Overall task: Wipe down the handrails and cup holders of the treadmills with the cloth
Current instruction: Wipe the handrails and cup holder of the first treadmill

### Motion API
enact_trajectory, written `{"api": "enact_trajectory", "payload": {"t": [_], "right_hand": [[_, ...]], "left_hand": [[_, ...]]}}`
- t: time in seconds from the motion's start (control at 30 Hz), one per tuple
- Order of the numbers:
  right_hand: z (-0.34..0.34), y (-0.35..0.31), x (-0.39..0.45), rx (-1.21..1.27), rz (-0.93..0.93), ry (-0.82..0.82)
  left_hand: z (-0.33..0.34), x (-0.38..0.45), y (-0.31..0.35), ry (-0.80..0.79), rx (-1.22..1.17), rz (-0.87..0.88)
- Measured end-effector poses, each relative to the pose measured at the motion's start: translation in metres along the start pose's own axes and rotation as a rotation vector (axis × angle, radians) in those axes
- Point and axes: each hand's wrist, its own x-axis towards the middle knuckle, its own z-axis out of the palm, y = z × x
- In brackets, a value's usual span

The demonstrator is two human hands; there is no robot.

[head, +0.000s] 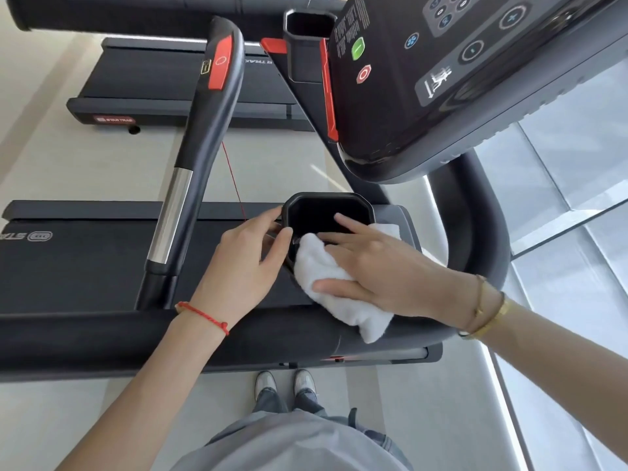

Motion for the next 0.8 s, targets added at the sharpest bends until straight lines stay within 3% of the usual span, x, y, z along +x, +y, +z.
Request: {"api": "enact_trajectory", "payload": {"t": [0.13,0.3,0.43,0.67,0.8], "right_hand": [[0.006,-0.014,0.006,0.086,0.048,0.045],[0.004,-0.026,-0.021,0.383,0.14,0.338],[0.006,-0.019,-0.029,0.436,0.026,0.304],[0.015,0.008,-0.045,0.183,-0.012,0.351],[0.018,0.016,-0.046,0.109,0.086,0.423]], "left_hand": [[0.0,0.001,0.001,-0.002,-0.017,-0.011],[0.0,0.001,0.002,-0.001,-0.013,-0.017],[-0.001,0.001,0.003,-0.01,0.011,-0.017],[-0.003,-0.001,0.002,-0.028,0.001,-0.02],[-0.003,-0.001,0.002,-0.031,0.008,-0.019]]}}
